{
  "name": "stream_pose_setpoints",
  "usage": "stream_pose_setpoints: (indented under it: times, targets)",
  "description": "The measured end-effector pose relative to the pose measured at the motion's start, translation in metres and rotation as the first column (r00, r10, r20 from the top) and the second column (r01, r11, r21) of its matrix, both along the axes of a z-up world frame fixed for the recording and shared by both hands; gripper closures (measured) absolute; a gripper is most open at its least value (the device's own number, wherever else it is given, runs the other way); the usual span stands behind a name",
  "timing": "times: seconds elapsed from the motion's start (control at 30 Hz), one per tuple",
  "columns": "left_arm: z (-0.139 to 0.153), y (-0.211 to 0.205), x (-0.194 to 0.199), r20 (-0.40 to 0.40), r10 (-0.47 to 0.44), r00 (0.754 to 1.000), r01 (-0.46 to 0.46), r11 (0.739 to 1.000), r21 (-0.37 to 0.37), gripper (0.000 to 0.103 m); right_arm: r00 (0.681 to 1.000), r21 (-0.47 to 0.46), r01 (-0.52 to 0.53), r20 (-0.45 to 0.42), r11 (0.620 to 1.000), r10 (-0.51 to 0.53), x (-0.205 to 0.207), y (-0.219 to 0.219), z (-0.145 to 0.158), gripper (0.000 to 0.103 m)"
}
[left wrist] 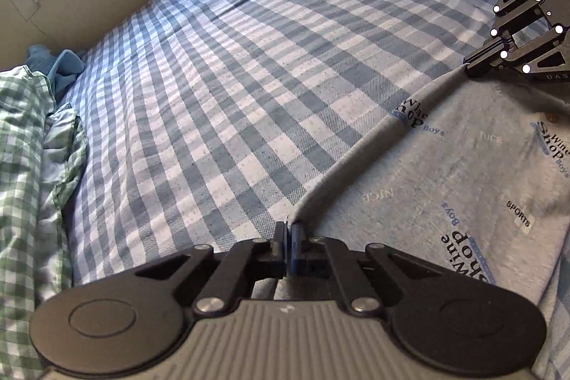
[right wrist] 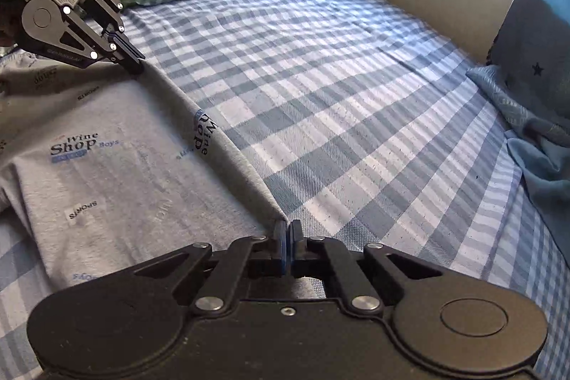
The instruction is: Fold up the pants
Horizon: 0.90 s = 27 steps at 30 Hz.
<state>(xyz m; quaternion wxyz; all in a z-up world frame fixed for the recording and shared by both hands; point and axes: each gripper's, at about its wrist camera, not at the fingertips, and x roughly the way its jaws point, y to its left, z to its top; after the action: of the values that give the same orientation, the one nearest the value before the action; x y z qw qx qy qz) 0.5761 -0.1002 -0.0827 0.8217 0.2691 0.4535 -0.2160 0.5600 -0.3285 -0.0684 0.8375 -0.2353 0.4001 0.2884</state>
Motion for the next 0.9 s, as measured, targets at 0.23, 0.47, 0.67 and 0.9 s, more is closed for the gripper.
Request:
stream_pose_setpoints:
  times: [0.23,0.47,0.67,0.9]
  targets:
    - [0.013,0.026,-0.004,0.023,0.056,0.998,-0.053,0.992,-0.118,0.06,1.0,0.031,0.027,-0.01,0.999,-0.027,-0.002,-0.004,-0.005,0.095]
    - [0.068,0.107,-0.022,0.107,0.112,0.988,-0.097,0.986,-0.138,0.013,0.998,0.21,0.05,0.016,0.976,-0.054,-0.007,0.002,0.036,0.025]
    - [0.064,0.166,-0.021,-0.007,0.104,0.995,-0.104,0.994,-0.024,0.013,0.997,0.28,-0.061,-0.018,0.958,0.069,-0.007,0.061,0.031,0.014]
    - [0.017,0.181,-0.021,-0.235,0.065,0.97,-0.068,0.998,-0.006,0.068,0.993,0.169,-0.111,-0.031,0.979,0.117,0.016,0.101,0.013,0.016]
